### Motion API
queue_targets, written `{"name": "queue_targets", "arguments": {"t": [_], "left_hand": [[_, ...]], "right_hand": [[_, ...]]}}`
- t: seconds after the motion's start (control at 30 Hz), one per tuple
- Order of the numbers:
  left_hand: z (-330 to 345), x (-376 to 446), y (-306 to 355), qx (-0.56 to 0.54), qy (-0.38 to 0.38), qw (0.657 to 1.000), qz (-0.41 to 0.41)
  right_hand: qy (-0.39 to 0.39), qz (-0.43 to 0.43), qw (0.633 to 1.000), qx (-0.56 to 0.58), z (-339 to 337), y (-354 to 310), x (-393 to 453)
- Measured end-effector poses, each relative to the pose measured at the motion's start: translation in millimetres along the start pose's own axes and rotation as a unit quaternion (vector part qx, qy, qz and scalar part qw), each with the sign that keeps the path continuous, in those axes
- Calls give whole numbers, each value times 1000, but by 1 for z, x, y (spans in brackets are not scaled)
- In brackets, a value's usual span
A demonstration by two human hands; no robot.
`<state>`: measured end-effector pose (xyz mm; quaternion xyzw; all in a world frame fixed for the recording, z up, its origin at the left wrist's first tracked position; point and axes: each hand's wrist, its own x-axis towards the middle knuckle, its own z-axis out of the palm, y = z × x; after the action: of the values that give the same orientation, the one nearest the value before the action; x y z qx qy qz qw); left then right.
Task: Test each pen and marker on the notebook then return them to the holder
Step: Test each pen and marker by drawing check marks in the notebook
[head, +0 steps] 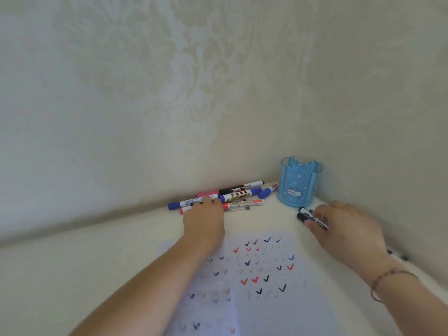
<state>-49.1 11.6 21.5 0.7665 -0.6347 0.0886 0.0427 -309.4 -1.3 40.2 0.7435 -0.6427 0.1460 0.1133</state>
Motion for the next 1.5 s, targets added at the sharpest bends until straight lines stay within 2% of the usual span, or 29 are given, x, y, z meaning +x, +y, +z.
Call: {"name": "queue_targets", "arguments": {"t": [0.1,0.2,0.33,0.53,0.6,0.67,0.73,0.8,0.83,0.93,0.97,1.0,1.13,1.33,1.43,1.5], "left_hand": [[22,2,-10,-49,55,997,-37],[29,2,-17,-62,70,994,-58],[33,5,-20,-42,86,994,-52],[33,6,-26,-41,86,994,-56],[30,5,-29,-45,94,994,-38],[18,0,-28,-80,146,986,4],[-3,-11,-21,-202,152,966,62],[-22,-31,-6,-336,66,929,141],[-25,-42,2,-363,42,910,195],[-8,-64,16,-349,21,885,308],[-1,-66,17,-350,23,881,318],[4,-66,17,-354,31,877,323],[9,-64,14,-356,66,869,338],[3,-64,7,-359,49,873,326],[2,-68,4,-391,29,865,313],[1,-71,1,-447,17,849,280]], "right_hand": [[41,-4,998,40,4,-17,0],[91,-14,991,97,12,-25,-5],[107,-47,985,124,16,-24,-12],[88,-60,985,133,14,-27,-20],[91,-65,984,141,12,-27,-21],[68,-63,982,163,10,-28,-22],[33,-73,974,212,10,-29,-23],[-20,-99,941,322,10,-33,-26],[-36,-112,908,401,10,-36,-29],[-68,-120,783,606,9,-47,-38],[-75,-127,750,645,8,-50,-41],[-76,-134,732,663,8,-52,-42],[-92,-151,727,663,11,-54,-44],[-91,-161,730,659,13,-52,-44],[-109,-145,718,672,2,-50,-44],[-113,-111,694,702,-10,-42,-39]]}}
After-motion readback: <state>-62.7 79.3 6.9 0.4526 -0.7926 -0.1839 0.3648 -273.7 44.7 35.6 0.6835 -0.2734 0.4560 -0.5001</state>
